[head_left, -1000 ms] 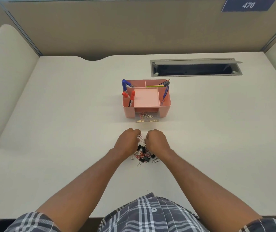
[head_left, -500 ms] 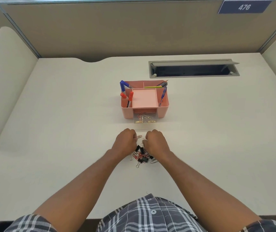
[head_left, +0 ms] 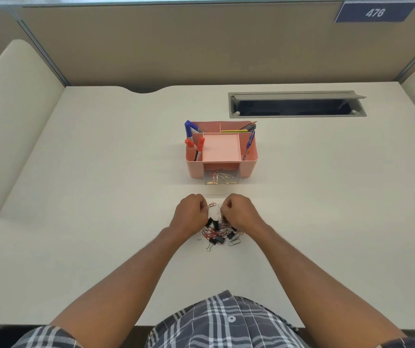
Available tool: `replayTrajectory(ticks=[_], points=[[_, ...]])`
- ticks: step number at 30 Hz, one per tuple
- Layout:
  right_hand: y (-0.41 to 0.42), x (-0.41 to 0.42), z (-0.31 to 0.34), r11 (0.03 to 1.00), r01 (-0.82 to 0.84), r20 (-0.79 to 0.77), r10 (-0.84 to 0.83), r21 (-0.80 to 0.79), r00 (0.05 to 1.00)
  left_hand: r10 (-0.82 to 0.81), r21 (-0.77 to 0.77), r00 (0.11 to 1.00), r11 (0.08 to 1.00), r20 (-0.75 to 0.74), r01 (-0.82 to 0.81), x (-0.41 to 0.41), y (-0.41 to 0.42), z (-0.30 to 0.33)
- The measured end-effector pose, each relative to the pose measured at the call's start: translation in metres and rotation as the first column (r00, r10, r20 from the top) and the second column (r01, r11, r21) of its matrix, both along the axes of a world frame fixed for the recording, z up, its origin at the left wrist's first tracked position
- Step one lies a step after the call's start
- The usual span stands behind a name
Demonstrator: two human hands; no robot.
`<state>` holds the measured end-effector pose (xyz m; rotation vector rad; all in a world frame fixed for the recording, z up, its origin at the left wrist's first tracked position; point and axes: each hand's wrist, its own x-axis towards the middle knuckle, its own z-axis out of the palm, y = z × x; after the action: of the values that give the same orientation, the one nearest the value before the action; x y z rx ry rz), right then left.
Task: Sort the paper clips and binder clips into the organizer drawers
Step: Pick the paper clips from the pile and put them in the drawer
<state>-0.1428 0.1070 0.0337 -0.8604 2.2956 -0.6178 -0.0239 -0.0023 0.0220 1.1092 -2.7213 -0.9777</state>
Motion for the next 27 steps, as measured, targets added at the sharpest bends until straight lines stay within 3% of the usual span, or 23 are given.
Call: replayTrajectory(ticks=[7, 15, 19, 24, 27], points=[[0.012, -0.013, 0.005, 0.964, 0.198, 0.23, -0.155, -0.175, 0.961, 0.082, 0.087, 0.996, 0.993, -0.043, -0.078, 0.0, 0.002, 0.003], [0.017, -0.014, 0.013, 0.951, 0.167, 0.162, -0.127, -0.259, 0.979, 0.104, 0.129, 0.983, 0.988, -0.152, -0.084, 0.003, 0.005, 0.01], [0.016, -0.017, 0.029, 0.916, 0.221, 0.257, -0.136, -0.336, 0.957, 0.118, 0.112, 0.965, 0.989, -0.235, -0.094, 0.001, 0.004, 0.021], [0.007, -0.023, 0.053, 0.79, 0.09, -0.052, -0.153, -0.607, 0.987, 0.034, -0.047, 0.906, 0.997, -0.422, -0.059, -0.01, -0.001, 0.04], [-0.007, -0.035, 0.062, 0.818, -0.05, -0.269, -0.13, -0.574, 0.954, -0.028, -0.165, 0.891, 0.985, -0.453, -0.053, -0.026, -0.009, 0.052]])
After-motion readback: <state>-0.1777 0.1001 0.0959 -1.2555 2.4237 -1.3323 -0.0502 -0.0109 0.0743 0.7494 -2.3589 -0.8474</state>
